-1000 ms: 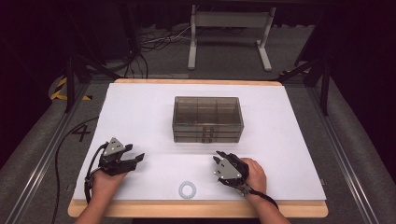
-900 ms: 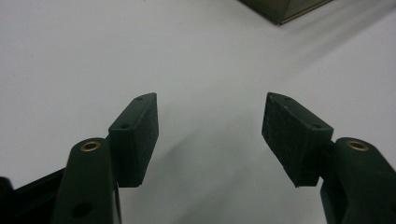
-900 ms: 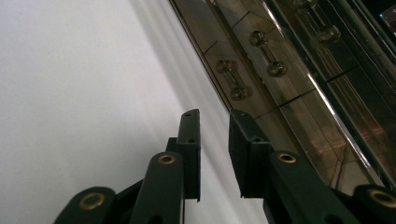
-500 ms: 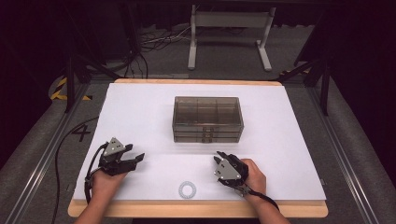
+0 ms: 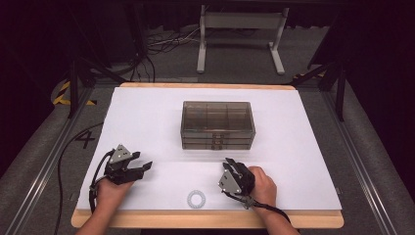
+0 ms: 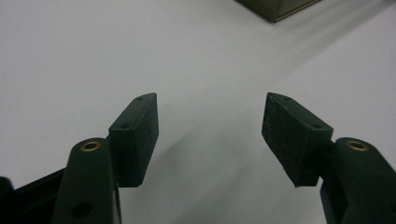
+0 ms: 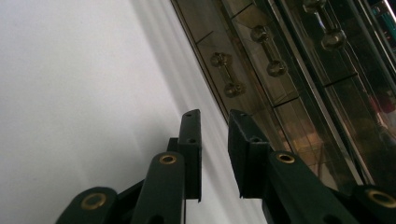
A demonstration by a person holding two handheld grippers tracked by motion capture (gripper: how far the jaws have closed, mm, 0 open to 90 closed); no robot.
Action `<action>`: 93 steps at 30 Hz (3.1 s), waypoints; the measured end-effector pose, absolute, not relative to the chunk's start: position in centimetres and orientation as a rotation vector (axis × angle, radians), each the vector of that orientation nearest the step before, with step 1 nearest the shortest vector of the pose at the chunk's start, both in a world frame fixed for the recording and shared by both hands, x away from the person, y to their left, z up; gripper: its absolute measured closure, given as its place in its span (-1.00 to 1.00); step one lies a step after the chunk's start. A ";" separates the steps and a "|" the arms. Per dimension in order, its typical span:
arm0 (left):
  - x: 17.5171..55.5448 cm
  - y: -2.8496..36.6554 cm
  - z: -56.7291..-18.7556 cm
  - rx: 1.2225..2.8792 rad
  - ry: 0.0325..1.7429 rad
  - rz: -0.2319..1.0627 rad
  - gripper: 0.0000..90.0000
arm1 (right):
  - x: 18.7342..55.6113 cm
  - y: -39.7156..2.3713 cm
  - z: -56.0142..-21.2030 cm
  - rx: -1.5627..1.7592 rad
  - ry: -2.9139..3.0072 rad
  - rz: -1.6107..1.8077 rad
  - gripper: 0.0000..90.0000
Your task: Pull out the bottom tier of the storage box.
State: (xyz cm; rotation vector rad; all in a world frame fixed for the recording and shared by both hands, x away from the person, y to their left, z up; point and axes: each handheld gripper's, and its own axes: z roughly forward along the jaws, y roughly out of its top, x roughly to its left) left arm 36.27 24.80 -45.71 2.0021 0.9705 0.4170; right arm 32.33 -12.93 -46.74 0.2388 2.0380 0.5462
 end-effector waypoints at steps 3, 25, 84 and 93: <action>36.2 24.9 -45.7 1.997 0.958 0.396 -0.17 | 32.3 -12.4 -46.9 0.234 2.031 0.509 0.67; 36.5 26.3 -45.4 1.899 0.967 0.312 -0.17 | 33.3 -8.8 -46.5 0.160 2.003 0.304 0.66; 34.4 26.5 -45.6 1.965 0.913 0.358 -0.19 | 35.9 -6.2 -48.3 0.055 1.895 0.102 0.62; 34.4 26.5 -45.6 1.966 0.916 0.357 -0.19 | 36.2 -6.0 -48.8 0.041 1.868 0.088 0.70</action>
